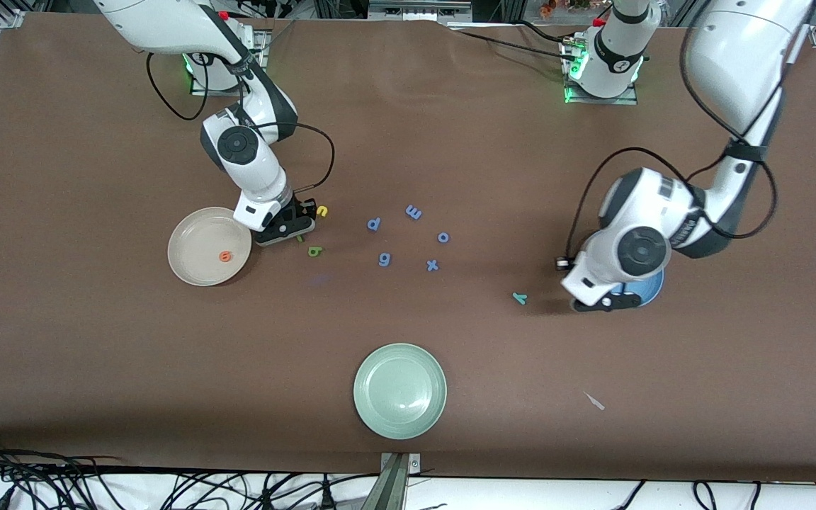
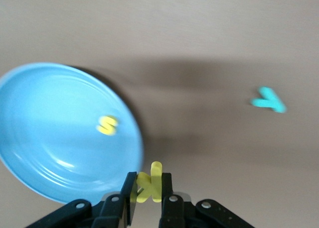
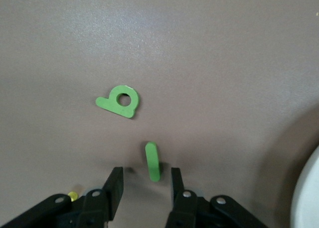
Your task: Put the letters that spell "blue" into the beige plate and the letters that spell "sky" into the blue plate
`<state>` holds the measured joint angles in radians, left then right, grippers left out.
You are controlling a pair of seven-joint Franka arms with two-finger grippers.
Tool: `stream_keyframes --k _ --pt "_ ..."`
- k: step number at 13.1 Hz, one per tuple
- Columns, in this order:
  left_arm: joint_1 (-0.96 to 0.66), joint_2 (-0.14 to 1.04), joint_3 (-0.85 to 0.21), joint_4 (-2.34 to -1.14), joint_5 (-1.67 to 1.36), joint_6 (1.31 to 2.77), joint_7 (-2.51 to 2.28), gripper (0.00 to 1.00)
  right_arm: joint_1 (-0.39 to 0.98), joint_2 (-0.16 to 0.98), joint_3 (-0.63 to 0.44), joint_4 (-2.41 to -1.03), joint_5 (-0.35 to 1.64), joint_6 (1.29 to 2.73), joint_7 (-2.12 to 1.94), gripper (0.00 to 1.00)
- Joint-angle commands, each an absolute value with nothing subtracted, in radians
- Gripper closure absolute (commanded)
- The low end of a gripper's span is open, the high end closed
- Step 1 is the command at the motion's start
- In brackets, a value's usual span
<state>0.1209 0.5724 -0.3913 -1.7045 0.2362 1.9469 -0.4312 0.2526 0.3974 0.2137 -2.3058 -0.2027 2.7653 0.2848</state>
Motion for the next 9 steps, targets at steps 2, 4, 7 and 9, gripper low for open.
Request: stream_keyframes --k 2,4,7,9 --pt "0.215 0.609 -0.403 -1.718 0.265 1.968 -0.322 0.99 0.259 0.410 0.210 -2.313 -0.219 2.802 0.299 0.58" --pt "0.219 0.617 -0.405 -1.723 0.300 1.980 -0.322 0.29 0.259 0.416 0.209 -2.313 -0.219 2.806 0.299 0.61" --pt "0.204 0.601 -0.417 -1.714 0.296 1.968 -0.354 0.00 0.259 0.416 0.209 -2.313 -0.219 2.807 0.299 0.70" --pt "0.204 0.586 -0.451 -1.704 0.295 1.953 -0.385 0.00 0.259 0.417 0.209 -2.313 -0.219 2.807 0.299 0.80"
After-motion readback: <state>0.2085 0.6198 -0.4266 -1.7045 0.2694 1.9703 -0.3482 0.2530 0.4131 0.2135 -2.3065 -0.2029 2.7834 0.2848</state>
